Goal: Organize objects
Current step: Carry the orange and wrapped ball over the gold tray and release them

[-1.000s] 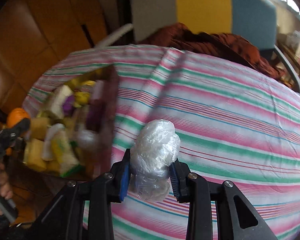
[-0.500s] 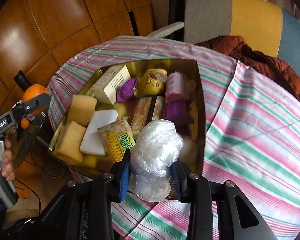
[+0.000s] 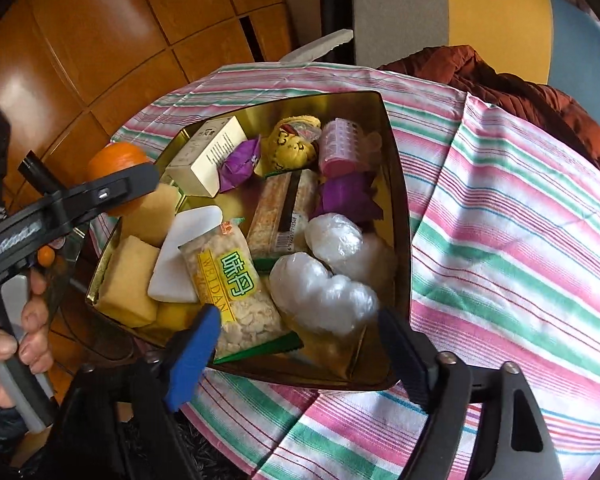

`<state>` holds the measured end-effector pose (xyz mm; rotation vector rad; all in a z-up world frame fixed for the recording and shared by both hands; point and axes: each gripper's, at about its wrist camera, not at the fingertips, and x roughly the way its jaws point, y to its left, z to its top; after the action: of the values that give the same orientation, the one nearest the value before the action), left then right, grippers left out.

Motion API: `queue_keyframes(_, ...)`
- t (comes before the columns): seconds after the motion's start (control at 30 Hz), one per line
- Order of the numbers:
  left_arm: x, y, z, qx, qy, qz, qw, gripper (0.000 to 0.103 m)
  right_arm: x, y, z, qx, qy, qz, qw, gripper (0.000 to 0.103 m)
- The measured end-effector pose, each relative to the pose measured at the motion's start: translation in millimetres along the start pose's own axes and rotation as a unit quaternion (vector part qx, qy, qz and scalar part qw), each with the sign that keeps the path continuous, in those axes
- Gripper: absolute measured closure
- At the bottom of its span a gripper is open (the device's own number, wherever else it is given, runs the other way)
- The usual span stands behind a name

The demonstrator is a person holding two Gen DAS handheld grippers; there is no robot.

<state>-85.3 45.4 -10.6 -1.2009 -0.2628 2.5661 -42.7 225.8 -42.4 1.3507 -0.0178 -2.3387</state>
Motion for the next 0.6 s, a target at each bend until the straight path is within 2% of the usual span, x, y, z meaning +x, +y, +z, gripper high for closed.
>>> queue_keyframes(0.27,34.6,-5.5,9.9,-0.004,0.019,0.01,0.9998,0.053,-7.1,6.4,-1.0,-0.011,-0.022,-0.004,1.0,0.0)
queue_keyframes(0.4,52.0,-5.9,14.8,-0.004,0.027,0.024,0.9993,0.053,-9.5,13.0,-2.3,-0.029,-0.033,-0.03,0.999,0.0)
queue_keyframes(0.6,73.7,-4.8,13.3,0.002,0.053,0.04,0.9978,0.052,-7.2,11.3,-3.4,-0.029,-0.036,-0.038,0.998,0.0)
